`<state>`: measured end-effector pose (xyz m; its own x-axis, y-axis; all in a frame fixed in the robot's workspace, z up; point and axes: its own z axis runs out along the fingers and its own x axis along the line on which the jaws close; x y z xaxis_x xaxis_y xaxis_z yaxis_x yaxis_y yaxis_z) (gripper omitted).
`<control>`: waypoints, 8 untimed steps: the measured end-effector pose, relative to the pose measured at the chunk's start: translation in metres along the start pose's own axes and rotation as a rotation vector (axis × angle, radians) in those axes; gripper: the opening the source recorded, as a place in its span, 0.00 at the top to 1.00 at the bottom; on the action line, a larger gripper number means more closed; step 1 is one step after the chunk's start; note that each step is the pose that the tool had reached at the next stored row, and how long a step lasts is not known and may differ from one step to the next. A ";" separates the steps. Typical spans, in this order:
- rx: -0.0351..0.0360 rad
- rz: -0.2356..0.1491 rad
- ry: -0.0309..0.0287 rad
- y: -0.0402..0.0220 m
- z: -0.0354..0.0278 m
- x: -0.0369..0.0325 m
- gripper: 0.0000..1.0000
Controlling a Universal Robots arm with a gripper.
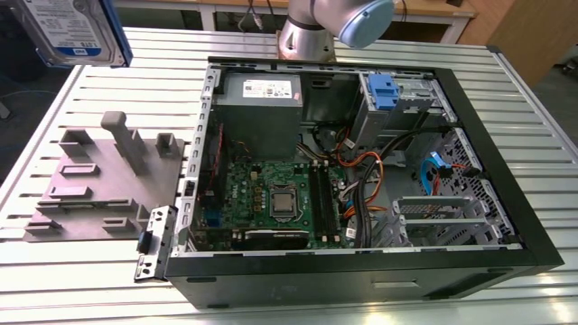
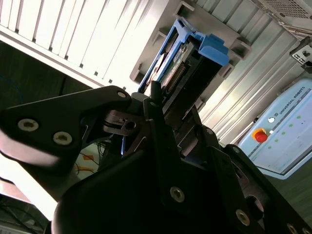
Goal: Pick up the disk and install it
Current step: 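Pick up the disk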
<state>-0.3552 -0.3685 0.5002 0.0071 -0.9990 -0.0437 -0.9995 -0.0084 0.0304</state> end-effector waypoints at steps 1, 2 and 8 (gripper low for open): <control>0.0001 0.000 0.0000 -0.0012 0.0000 0.0000 0.65; 0.0001 0.000 0.0000 -0.0025 0.0000 0.0001 0.65; 0.0001 0.000 -0.0001 -0.0099 -0.0003 0.0001 0.65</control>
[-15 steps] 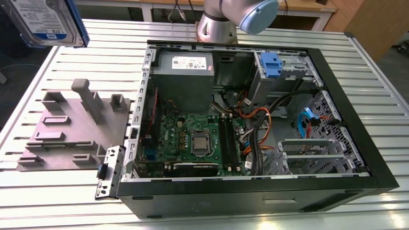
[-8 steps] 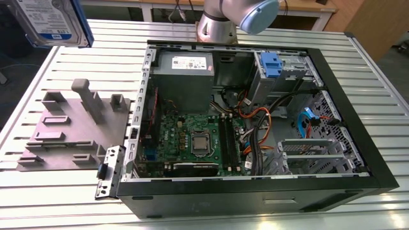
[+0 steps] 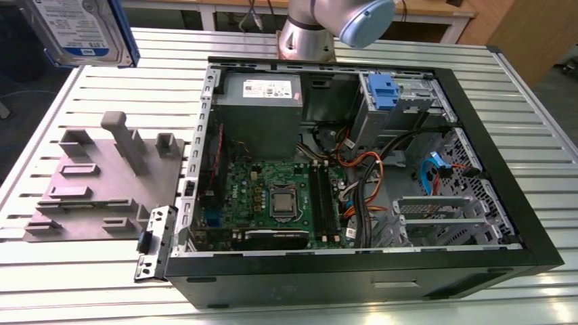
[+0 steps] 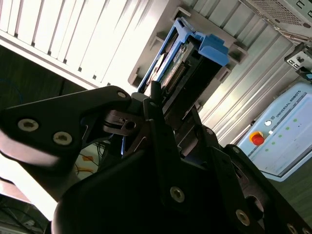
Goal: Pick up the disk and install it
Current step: 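Pick up the disk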
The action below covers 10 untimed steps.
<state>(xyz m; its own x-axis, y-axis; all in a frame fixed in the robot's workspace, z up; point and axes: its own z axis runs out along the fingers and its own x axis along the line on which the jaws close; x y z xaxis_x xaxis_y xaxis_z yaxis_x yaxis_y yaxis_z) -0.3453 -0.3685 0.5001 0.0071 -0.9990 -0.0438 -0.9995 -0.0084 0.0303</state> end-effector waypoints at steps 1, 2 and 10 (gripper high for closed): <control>0.0000 0.000 0.0000 -0.0013 0.0000 0.0000 0.65; -0.0001 0.000 0.0001 -0.0025 -0.0001 0.0000 0.65; 0.0000 0.000 0.0000 -0.0127 -0.0004 0.0001 0.65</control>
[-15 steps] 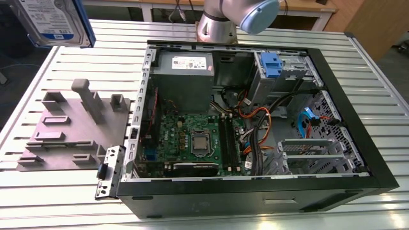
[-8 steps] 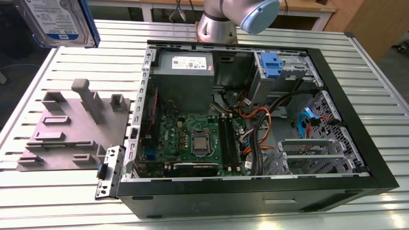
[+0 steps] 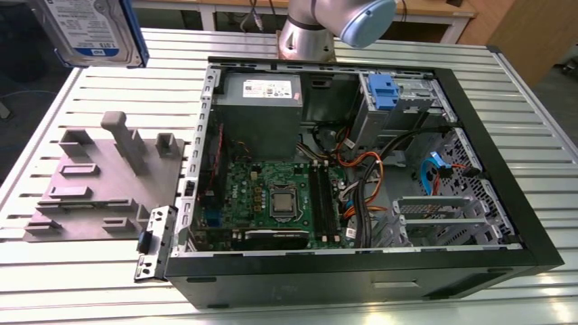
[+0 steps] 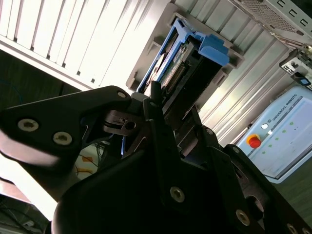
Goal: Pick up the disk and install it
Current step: 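Pick up the disk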
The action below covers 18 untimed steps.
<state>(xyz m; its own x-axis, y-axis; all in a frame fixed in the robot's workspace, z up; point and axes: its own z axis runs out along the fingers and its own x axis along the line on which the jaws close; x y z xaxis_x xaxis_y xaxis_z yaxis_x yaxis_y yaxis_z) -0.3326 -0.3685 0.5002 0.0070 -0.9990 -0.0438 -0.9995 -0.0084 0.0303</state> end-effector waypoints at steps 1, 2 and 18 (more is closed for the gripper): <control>0.0000 0.000 -0.0001 -0.0014 0.0000 0.0000 0.65; -0.0001 0.000 -0.0001 -0.0027 -0.0001 0.0000 0.65; 0.0000 0.000 -0.0003 -0.0251 -0.0008 0.0002 0.65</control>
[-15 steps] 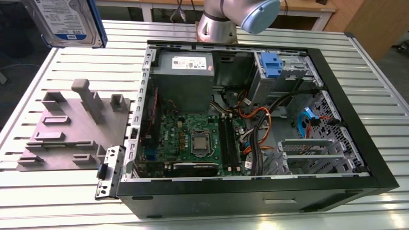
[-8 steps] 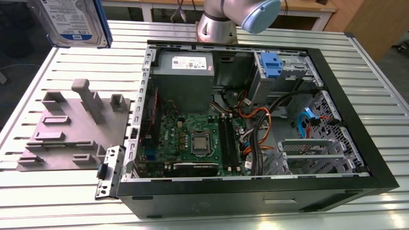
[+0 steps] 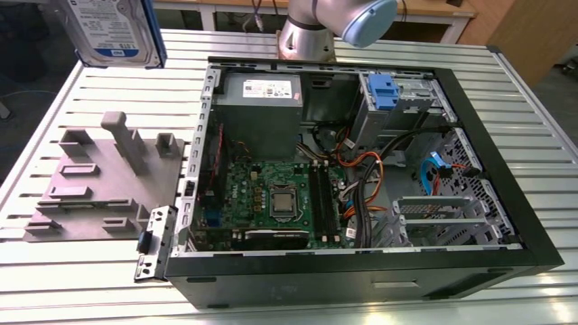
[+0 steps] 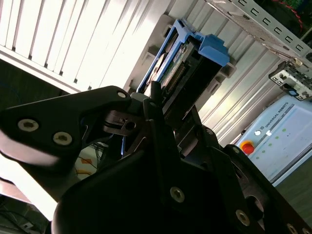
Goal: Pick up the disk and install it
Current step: 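Pick up the disk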
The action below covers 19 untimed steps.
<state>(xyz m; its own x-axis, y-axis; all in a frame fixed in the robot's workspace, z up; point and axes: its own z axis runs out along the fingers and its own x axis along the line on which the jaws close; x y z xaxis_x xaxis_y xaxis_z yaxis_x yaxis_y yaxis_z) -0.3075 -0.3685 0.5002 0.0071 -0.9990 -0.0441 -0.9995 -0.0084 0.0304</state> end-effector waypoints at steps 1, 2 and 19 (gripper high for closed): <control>0.0000 0.000 0.0000 -0.0016 0.0000 0.0000 0.65; 0.0000 0.000 0.0000 -0.0033 -0.0001 0.0000 0.65; 0.0000 0.000 0.0000 -0.0374 -0.0010 0.0003 0.65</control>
<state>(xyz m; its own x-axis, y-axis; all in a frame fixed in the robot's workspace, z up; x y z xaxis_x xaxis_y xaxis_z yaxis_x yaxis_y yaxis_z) -0.2700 -0.3685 0.5000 0.0071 -0.9990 -0.0441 -0.9995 -0.0084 0.0303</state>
